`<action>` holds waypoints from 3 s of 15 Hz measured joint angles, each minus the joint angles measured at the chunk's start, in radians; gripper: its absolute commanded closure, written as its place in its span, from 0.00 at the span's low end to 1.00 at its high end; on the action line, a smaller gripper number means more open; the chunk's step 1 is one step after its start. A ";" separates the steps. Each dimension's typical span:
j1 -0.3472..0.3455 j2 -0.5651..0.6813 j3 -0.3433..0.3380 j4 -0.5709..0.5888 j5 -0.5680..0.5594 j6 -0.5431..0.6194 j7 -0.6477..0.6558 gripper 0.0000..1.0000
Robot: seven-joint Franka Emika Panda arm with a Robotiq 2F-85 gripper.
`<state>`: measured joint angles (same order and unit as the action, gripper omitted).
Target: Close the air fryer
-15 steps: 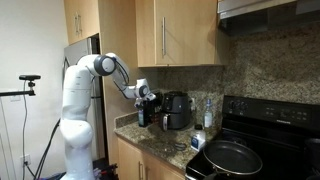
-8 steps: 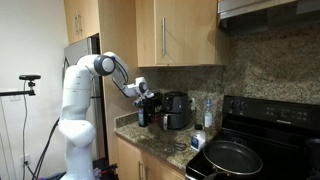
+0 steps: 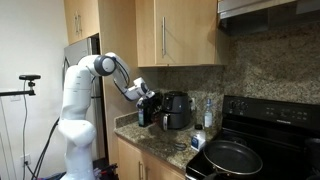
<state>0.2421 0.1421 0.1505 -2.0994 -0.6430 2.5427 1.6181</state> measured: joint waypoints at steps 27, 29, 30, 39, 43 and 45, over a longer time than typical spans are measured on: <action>-0.153 -0.253 -0.014 -0.203 0.501 -0.299 -0.292 0.00; -0.177 -0.199 -0.027 -0.201 0.371 -0.310 -0.295 0.00; -0.185 -0.169 -0.036 -0.198 0.308 -0.303 -0.294 0.00; -0.185 -0.066 -0.075 -0.153 0.164 -0.258 -0.291 0.00; -0.184 0.024 -0.098 -0.049 0.172 -0.164 -0.351 0.00; -0.175 0.079 -0.097 0.024 0.220 -0.131 -0.407 0.00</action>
<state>0.0666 0.2213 0.0535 -2.0750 -0.4225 2.4115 1.2113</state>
